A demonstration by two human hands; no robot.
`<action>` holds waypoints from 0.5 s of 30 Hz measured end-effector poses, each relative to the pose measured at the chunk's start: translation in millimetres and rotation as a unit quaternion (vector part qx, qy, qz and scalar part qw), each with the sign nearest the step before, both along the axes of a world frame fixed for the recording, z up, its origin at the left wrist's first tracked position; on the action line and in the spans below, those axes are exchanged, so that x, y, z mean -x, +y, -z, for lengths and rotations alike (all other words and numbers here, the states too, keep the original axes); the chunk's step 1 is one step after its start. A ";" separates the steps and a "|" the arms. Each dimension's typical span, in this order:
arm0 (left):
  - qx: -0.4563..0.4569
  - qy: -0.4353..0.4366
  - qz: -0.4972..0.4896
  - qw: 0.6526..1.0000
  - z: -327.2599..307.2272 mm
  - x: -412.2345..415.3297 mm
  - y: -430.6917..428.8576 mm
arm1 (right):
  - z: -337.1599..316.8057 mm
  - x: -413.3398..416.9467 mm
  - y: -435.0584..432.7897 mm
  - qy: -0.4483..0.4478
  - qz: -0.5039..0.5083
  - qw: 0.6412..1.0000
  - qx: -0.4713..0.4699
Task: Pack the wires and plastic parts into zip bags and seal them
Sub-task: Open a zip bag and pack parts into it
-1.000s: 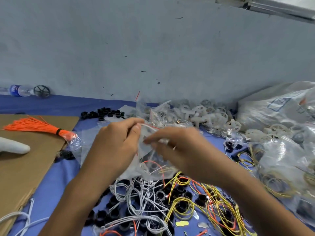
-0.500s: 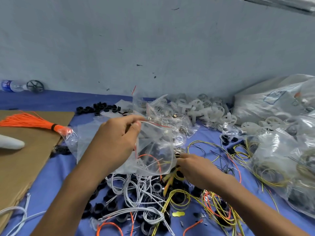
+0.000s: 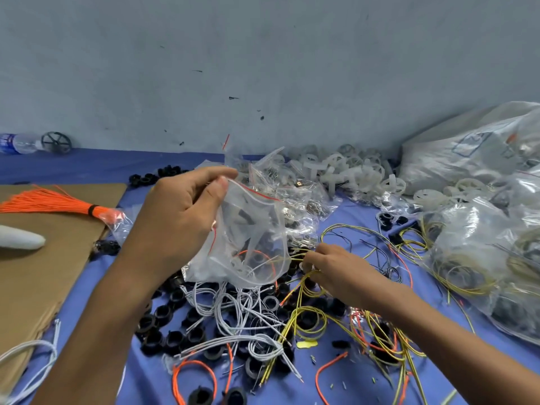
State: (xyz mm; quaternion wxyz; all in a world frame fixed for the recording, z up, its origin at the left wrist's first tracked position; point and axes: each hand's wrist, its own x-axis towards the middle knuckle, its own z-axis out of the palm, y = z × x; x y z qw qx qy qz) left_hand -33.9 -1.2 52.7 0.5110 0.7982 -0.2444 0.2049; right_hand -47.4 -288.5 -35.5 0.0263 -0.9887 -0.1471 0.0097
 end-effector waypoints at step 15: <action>0.047 -0.009 0.007 0.999 -2.1 2.2 -3.3 | -52.1 21.1 -41.0 -0.125 0.075 0.936 -0.320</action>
